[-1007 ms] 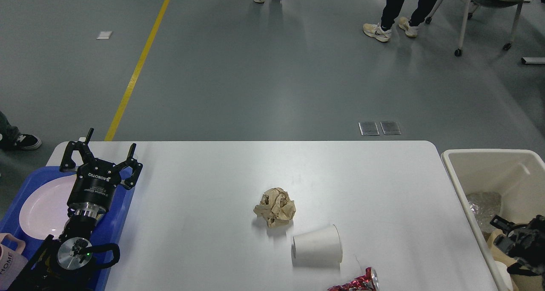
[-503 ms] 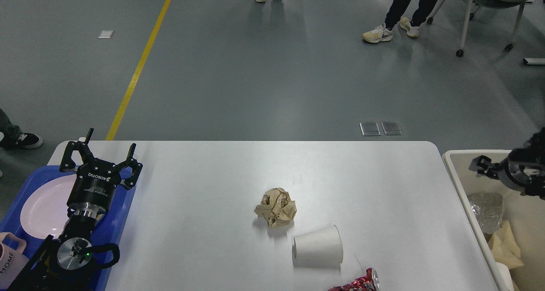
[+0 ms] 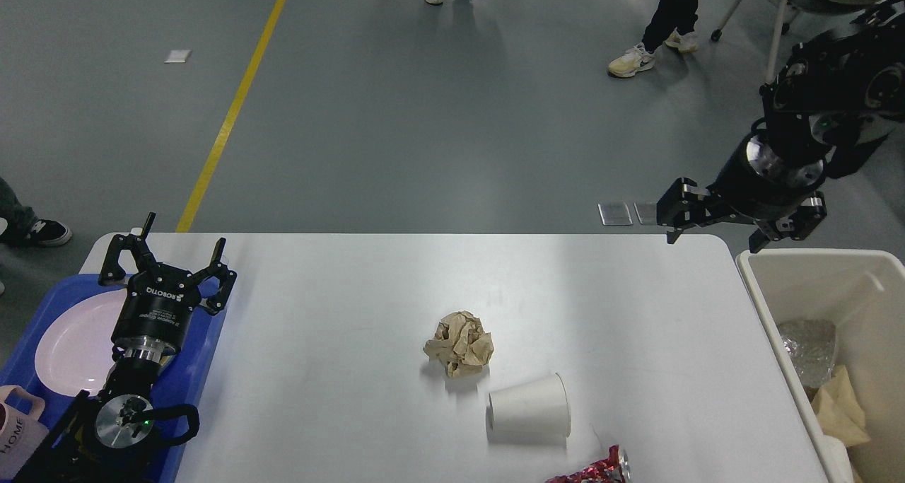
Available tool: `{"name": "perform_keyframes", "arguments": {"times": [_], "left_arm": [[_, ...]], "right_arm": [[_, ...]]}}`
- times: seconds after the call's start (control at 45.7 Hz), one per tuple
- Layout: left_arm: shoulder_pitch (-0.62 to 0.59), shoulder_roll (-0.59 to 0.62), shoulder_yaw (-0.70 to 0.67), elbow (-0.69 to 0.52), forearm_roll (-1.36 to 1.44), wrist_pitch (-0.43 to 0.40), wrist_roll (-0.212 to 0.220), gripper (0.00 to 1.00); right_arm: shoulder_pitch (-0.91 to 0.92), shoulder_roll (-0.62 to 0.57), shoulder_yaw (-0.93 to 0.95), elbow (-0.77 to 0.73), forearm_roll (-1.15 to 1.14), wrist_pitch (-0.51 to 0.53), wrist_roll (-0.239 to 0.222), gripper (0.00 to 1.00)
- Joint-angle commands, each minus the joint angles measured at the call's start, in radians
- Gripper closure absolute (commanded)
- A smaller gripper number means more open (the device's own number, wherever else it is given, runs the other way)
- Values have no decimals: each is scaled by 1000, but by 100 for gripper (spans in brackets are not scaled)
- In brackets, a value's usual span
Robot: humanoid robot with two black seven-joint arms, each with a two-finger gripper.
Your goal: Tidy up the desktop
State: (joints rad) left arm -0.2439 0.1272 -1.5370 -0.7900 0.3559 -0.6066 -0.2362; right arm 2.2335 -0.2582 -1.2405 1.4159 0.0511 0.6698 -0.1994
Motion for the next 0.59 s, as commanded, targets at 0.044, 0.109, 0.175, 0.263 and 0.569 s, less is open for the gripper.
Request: {"name": "perform_keyframes", "arguments": {"times": [0.044, 0.109, 0.175, 0.263, 0.569], "left_arm": [[0, 0, 0, 0, 0, 1, 0, 3], [0, 0, 0, 0, 0, 1, 0, 3], [0, 0, 0, 0, 0, -1, 0, 3], [0, 0, 0, 0, 0, 1, 0, 3], [0, 0, 0, 0, 0, 1, 0, 3]], "right_arm": [[204, 2, 35, 187, 30, 11, 0, 0], [232, 3, 38, 216, 42, 13, 0, 0], [229, 7, 36, 216, 44, 13, 0, 0], [224, 17, 35, 216, 52, 8, 0, 0], [175, 19, 36, 210, 69, 1, 0, 0]]}}
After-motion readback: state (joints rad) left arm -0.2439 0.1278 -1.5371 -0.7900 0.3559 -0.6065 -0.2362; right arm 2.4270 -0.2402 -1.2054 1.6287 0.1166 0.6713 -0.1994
